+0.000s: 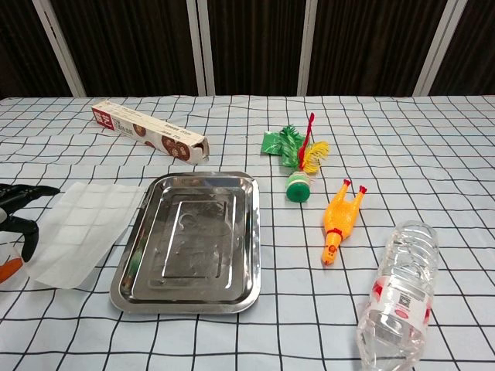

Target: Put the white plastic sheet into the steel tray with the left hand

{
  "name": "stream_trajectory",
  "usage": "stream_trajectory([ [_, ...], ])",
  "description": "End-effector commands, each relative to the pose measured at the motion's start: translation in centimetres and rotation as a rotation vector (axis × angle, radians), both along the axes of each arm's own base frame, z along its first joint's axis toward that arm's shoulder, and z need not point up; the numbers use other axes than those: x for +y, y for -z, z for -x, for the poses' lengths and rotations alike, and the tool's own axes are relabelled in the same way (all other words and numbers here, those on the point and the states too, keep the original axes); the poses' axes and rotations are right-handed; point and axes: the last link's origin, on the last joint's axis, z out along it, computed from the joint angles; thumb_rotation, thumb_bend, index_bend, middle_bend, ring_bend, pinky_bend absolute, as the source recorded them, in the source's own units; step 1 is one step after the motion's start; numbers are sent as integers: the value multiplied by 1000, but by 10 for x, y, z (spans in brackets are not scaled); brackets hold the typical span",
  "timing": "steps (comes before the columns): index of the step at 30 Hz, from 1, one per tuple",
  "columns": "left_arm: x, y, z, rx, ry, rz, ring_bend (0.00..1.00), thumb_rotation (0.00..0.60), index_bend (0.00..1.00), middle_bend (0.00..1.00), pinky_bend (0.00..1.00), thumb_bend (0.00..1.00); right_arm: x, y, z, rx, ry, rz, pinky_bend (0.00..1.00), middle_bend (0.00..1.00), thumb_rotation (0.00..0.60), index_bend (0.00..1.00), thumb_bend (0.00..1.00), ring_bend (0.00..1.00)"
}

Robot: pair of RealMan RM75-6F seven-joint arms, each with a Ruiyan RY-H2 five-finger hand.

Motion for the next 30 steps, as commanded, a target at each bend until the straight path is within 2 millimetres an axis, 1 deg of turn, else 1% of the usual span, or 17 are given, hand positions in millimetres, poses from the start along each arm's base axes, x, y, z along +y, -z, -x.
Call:
stream_trajectory([
  [1,2,-3,-4,-17,8,-14,0,600,554,0,0,508,0,0,0,-1,0,1,0,0,600,0,290,0],
  [3,6,-9,-10,-40,23,-36,0,600,555,0,0,508,0,-1,0,-2,0,3,0,0,600,0,290,0],
  [7,19,-25,-31,-97,67,-98,0,600,555,0,0,507,0,-1,0,-3,-2,2,0,0,600,0,290,0],
  [12,53,-63,-81,-171,183,-226,0,600,547,0,0,502,0,0,-1,-2,-3,2,0,0,600,0,290,0],
  [13,57,-67,-88,-176,198,-239,0,600,547,0,0,502,0,0,-1,-2,-4,2,0,0,600,0,290,0],
  [14,64,-74,-100,-188,221,-260,0,600,547,0,0,501,0,0,-1,-1,-4,2,0,0,600,0,290,0],
  [18,80,-86,-137,-233,266,-293,0,600,548,0,0,497,0,0,-1,1,-7,2,0,0,600,0,290,0],
  [21,84,-87,-161,-265,295,-295,0,600,549,0,0,497,0,0,-1,1,-6,2,0,0,600,0,291,0],
  [22,84,-85,-170,-279,305,-288,0,600,549,0,0,497,0,0,-1,0,-5,3,0,0,600,0,291,0],
  [24,80,-78,-182,-286,324,-267,0,600,549,0,0,497,-1,0,0,-1,-5,3,0,0,600,0,290,0],
  [28,65,-56,-196,-289,350,-204,0,600,550,0,0,497,-1,-1,0,-2,-7,3,0,0,600,0,290,0],
  [30,57,-43,-198,-291,349,-167,0,600,550,0,0,497,-1,-1,0,-2,-7,3,0,0,600,0,290,0],
])
